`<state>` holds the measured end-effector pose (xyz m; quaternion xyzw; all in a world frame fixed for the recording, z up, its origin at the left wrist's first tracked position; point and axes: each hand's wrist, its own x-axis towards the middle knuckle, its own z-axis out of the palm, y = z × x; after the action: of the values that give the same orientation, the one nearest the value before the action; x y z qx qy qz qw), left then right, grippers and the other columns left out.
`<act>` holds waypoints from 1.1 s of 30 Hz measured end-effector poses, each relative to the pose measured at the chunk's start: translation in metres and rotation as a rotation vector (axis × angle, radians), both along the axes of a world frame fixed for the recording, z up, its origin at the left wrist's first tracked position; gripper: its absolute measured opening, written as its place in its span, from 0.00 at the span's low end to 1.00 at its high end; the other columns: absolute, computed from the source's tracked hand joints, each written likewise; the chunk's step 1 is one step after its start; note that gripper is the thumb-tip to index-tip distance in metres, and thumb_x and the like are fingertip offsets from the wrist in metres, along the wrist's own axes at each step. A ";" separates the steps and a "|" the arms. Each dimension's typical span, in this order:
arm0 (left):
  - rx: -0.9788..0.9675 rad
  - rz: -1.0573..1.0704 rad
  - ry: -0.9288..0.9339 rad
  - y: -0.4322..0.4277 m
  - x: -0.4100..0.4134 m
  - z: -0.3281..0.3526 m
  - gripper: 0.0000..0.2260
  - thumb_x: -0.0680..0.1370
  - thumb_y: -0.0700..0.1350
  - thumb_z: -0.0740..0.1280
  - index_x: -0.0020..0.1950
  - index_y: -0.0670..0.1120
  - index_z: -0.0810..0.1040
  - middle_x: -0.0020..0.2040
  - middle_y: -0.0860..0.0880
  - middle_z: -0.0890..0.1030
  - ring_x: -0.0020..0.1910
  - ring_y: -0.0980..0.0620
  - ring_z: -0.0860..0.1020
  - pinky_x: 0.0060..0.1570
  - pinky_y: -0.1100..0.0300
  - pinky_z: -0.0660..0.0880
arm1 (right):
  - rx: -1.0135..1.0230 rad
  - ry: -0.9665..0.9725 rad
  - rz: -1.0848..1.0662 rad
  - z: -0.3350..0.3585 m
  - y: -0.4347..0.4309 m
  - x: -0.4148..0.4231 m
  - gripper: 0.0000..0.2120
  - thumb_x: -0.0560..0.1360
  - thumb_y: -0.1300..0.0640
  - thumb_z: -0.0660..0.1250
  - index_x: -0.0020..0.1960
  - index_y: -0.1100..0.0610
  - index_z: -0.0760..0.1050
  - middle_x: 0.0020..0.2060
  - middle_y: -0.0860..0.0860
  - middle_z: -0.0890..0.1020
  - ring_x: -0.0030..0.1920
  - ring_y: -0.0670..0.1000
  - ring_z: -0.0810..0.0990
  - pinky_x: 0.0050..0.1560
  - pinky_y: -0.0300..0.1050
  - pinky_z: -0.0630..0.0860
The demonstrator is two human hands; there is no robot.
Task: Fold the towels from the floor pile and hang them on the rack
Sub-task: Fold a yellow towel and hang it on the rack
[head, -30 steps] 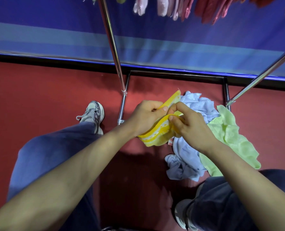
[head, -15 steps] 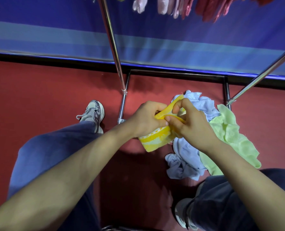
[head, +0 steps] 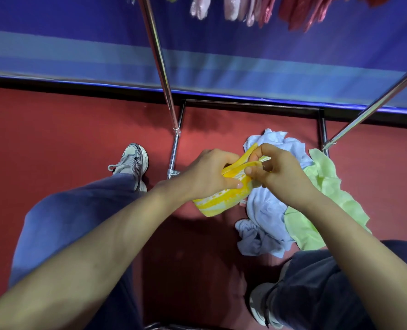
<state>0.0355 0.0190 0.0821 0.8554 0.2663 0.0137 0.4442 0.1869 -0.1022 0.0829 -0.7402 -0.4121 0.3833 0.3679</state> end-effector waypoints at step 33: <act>0.039 -0.046 0.011 0.000 -0.001 -0.003 0.11 0.75 0.47 0.75 0.43 0.41 0.78 0.33 0.49 0.75 0.35 0.47 0.71 0.38 0.55 0.70 | 0.136 0.185 -0.229 0.002 0.005 0.005 0.03 0.75 0.70 0.69 0.47 0.65 0.80 0.32 0.57 0.82 0.30 0.44 0.79 0.35 0.37 0.76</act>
<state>0.0343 0.0193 0.0796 0.8698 0.2486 0.0037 0.4263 0.1916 -0.0975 0.0850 -0.7172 -0.3143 0.3767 0.4949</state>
